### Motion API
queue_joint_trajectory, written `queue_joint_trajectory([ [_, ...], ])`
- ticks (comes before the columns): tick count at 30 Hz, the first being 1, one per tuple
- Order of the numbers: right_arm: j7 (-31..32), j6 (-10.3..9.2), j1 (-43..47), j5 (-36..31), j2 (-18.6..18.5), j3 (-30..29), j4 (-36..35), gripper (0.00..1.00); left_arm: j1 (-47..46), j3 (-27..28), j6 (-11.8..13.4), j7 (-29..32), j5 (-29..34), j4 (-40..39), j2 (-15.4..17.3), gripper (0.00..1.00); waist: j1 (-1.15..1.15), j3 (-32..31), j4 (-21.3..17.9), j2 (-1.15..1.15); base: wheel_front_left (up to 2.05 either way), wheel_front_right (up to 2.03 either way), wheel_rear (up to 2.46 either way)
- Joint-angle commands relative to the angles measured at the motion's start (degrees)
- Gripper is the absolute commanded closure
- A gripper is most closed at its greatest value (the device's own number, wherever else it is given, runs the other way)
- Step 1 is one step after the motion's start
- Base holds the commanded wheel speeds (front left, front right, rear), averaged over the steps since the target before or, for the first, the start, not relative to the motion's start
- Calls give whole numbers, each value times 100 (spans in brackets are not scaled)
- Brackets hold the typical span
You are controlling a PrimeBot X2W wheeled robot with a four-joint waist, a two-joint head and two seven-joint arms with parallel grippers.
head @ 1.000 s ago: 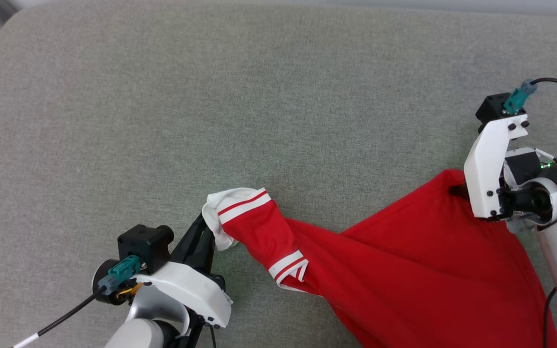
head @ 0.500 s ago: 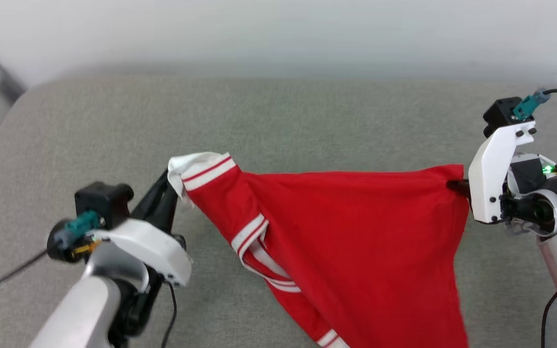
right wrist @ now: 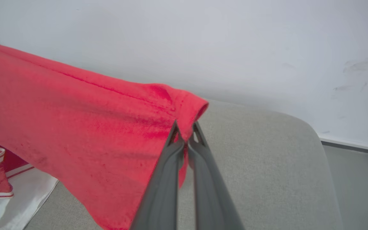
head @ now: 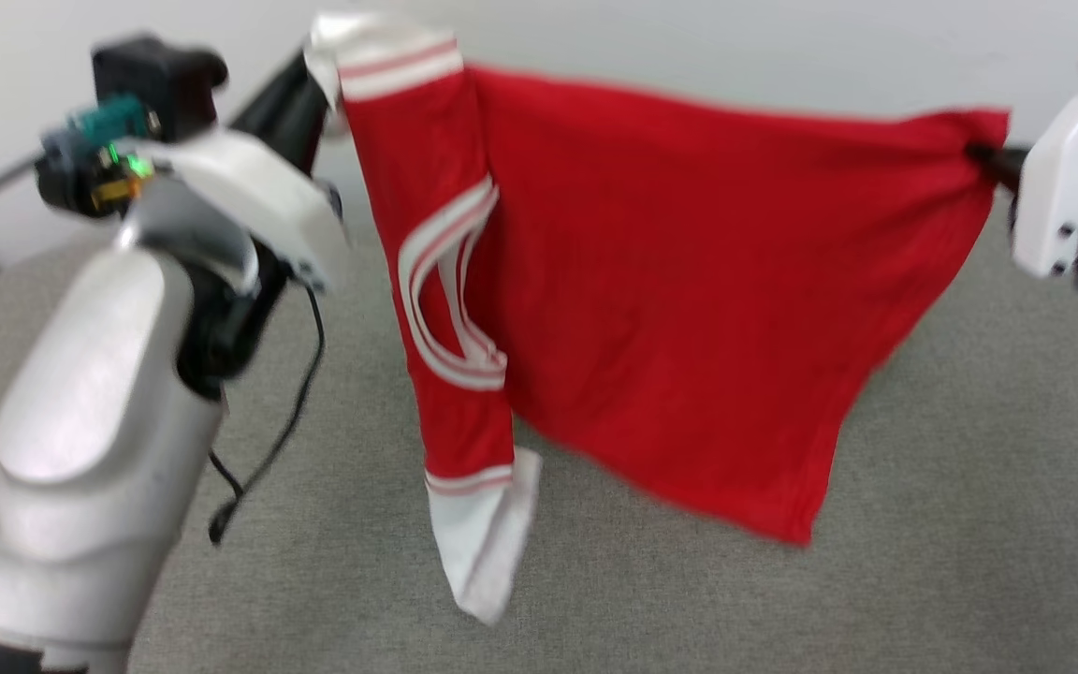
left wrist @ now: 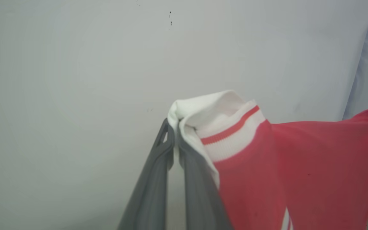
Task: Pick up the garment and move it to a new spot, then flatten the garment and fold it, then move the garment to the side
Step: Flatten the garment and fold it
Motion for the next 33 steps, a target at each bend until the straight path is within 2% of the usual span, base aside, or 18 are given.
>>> queue_joint_trajectory([
  [1, -137, -4, -238, -93, -48, -67, -12, 100, -365, -19, -73, -32, 93, 203, 29, 100, 0, 202, -25, 0, 0, 0, 0],
  [7, -430, -4, -978, -372, -99, -205, -4, 100, -1618, -49, -238, -117, 350, 901, 77, 100, 0, 778, -105, 0, 0, 0, 0],
  [13, -923, -6, -1934, -621, -11, -172, 61, 100, -2979, -47, -255, -348, 710, 1581, 205, 100, 0, 1628, -280, 0, 0, 0, 0],
  [25, -2486, -6, -3761, -1127, 296, 6, 283, 100, -4941, 105, 101, -647, 1231, 1987, 501, 100, 0, 3225, -612, 0, 0, 0, 0],
  [33, -3144, -6, -4478, -1113, 385, 282, 789, 100, -5210, 155, 266, -769, 1213, 2041, 463, 100, 0, 3812, -587, 0, 0, 0, 0],
])
